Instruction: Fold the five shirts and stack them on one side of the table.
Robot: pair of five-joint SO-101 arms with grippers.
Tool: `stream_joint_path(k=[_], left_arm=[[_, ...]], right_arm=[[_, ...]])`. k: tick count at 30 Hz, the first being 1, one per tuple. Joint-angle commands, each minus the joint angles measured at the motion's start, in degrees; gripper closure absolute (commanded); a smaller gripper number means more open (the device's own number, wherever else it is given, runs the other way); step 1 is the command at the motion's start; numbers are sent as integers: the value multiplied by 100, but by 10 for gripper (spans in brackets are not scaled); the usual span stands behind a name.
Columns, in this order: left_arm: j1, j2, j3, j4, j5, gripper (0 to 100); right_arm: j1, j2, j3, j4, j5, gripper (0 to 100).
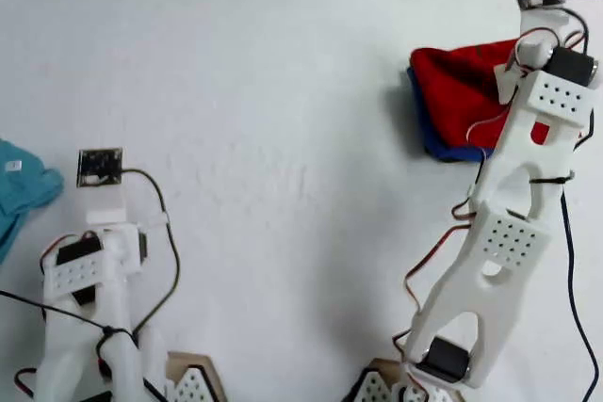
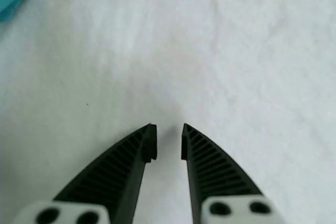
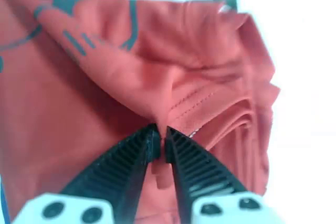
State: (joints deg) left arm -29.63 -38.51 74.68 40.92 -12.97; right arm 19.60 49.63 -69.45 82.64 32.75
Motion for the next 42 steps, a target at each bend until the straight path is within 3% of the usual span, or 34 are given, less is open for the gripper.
stream_joint_path(k=[1, 6, 19, 26, 32, 42], left_arm=[[62, -114, 4, -79, -18, 894], [62, -114, 4, -79, -18, 894], [62, -114, 4, -79, -18, 894], [62, -114, 4, -79, -18, 894], [62, -114, 4, -79, -18, 894], [62, -114, 4, -79, -18, 894]], right_arm=[[48, -4, -598, -101, 35, 979], [4, 22, -695, -690, 44, 979], [31, 1349, -765, -3855, 18, 975], [48, 1349, -870, -3837, 9, 972], [22, 1367, -1521, -3055, 9, 858], [48, 1402, -2154, -2949, 0, 858]])
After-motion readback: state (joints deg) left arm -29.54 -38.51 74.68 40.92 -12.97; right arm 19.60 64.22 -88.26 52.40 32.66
